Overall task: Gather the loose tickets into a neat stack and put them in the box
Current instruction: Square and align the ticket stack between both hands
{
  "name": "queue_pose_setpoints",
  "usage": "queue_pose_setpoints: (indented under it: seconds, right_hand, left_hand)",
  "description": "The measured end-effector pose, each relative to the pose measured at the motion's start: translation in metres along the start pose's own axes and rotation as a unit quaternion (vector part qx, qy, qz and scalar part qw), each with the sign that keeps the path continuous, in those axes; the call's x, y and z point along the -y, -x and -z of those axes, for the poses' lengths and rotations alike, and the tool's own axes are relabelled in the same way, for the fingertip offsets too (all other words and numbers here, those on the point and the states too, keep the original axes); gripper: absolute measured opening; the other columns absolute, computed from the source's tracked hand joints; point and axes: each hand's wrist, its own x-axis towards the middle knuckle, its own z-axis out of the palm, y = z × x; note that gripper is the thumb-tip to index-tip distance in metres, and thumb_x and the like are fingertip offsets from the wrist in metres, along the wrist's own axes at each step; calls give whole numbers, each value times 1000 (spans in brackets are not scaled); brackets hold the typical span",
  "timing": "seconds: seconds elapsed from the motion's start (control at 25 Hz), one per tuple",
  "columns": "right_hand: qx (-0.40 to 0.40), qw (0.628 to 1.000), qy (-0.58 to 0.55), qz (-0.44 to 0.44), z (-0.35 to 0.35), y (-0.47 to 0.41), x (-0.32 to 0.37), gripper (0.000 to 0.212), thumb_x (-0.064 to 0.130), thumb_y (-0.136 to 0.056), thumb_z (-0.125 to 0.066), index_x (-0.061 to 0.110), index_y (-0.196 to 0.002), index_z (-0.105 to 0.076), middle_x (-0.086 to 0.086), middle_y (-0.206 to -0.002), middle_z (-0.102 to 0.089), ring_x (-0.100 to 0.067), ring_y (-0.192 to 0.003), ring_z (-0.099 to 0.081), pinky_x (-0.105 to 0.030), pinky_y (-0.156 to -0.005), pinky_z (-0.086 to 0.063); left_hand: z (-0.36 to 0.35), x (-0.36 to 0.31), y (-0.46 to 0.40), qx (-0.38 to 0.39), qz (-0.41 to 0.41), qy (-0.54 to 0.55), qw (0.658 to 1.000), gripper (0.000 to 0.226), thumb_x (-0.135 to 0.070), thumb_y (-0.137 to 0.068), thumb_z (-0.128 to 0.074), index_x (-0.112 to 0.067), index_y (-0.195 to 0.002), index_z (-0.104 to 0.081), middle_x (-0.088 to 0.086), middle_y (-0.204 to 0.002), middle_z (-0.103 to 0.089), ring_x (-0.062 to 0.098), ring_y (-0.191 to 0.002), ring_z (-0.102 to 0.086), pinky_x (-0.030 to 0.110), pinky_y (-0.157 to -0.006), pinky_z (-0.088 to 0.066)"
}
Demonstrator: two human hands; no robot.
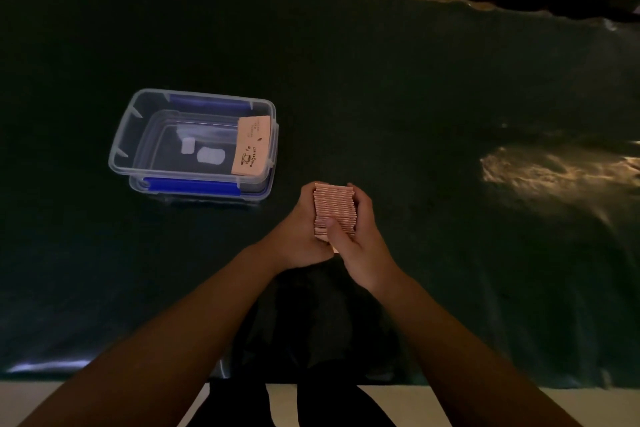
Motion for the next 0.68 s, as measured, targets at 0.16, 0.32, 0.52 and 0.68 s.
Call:
queue_pose_setpoints:
  seconds: [0.16, 0.32, 0.52, 0.68]
  right_hand:
    - [0, 999, -36, -27, -4, -3, 3, 92, 63, -85, -65, 33, -162, -25, 1, -151, -55, -10, -129, -63, -42, -111, -52]
    - [18, 999, -36, -25, 4, -4, 4, 80, 42, -98, -69, 30, -164, -24, 3, -150, -56, -3, -128, -62, -37, -114, -50]
    - [-77, 978, 119, 151, 19, 12, 6, 58, 38, -91, -77, 23, -144, -58, -2, -150, -49, -11, -143, -43, -21, -118, -35]
    - [-61, 911, 285, 291, 23, 12, 12, 22, 30, -90, -76, 18, -108, -82, -8, -127, -64, -25, -128, -49, -31, -106, -44]
  left_hand:
    - [-3, 6, -2, 7, 49, 30, 998, 105, -26, -72, -92, -22, -154, -25, -26, -132, -38, -13, -120, -50, 9, -98, -40]
    - [1, 6, -2, 15, 70, 47, 996, 105, -7, -73, -89, -26, -151, -21, -21, -125, -51, -4, -119, -56, 19, -100, -47]
    - [2, -1, -1, 20, 68, 58, 996, 106, -17, -74, -92, -25, -154, -23, -28, -128, -44, -5, -123, -54, 18, -103, -46]
    - [2, -3, 1, 17, 73, 77, 994, 107, -27, -72, -95, -30, -152, -25, -28, -132, -44, -7, -125, -52, 20, -104, -43]
